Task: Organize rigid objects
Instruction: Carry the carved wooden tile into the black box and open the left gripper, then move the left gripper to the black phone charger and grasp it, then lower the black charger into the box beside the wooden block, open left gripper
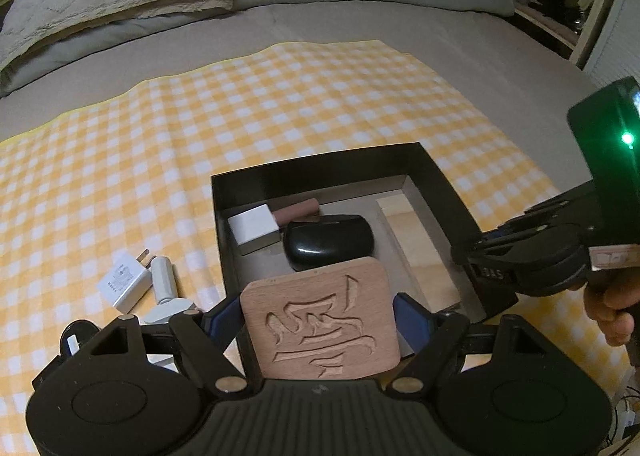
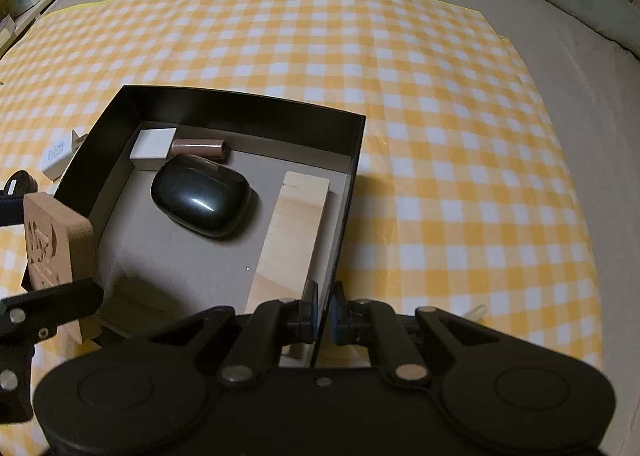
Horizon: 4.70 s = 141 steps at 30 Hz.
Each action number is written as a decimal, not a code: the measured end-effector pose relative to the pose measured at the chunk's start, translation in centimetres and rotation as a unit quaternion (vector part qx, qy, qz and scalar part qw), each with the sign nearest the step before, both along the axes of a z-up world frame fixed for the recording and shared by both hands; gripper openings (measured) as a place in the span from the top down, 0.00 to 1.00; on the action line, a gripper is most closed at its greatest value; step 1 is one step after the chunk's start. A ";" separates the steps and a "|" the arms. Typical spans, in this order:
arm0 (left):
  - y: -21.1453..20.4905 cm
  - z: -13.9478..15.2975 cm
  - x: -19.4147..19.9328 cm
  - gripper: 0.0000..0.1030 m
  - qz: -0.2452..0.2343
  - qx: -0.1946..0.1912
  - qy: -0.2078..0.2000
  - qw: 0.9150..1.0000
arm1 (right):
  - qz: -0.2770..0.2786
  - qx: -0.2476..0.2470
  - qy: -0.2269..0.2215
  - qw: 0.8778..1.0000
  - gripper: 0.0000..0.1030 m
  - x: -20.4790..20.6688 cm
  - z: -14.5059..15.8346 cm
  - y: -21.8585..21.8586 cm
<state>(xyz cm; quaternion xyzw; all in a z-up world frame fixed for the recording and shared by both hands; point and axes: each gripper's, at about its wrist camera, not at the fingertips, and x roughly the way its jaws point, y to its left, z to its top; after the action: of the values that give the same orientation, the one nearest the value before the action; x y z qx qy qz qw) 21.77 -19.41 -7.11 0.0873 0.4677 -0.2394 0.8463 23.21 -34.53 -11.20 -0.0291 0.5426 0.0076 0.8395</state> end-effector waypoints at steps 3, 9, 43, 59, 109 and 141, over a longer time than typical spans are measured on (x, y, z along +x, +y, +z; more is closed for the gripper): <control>0.2 -0.1 0.2 0.21 0.007 0.005 0.002 1.000 | 0.000 0.000 0.000 1.000 0.94 0.1 -0.1 0.1; 0.7 -0.1 0.2 0.14 0.012 -0.002 0.027 1.000 | 0.001 -0.002 0.002 1.000 0.94 0.0 -0.1 0.1; 7.9 5.3 -2.1 0.00 0.065 -0.063 -0.038 0.995 | -0.009 -0.002 0.006 1.000 0.94 0.2 -0.1 0.1; 19.2 3.8 0.6 0.00 0.185 -0.024 -0.071 0.980 | -0.010 -0.003 0.006 1.000 0.94 0.2 -0.1 0.1; 19.9 -4.6 3.8 0.67 0.023 0.049 0.026 0.998 | -0.003 -0.015 0.016 1.000 0.94 0.4 -0.4 0.4; 1.8 -0.3 3.9 0.67 0.003 -0.136 0.066 0.989 | -0.002 -0.011 0.015 1.000 0.94 0.4 -0.4 0.5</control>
<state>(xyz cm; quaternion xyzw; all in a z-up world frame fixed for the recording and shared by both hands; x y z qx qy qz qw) 25.68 -17.60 -7.44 -0.0454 0.4856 -0.3037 0.8185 23.64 -34.07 -11.63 -0.0366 0.5555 0.0002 0.8307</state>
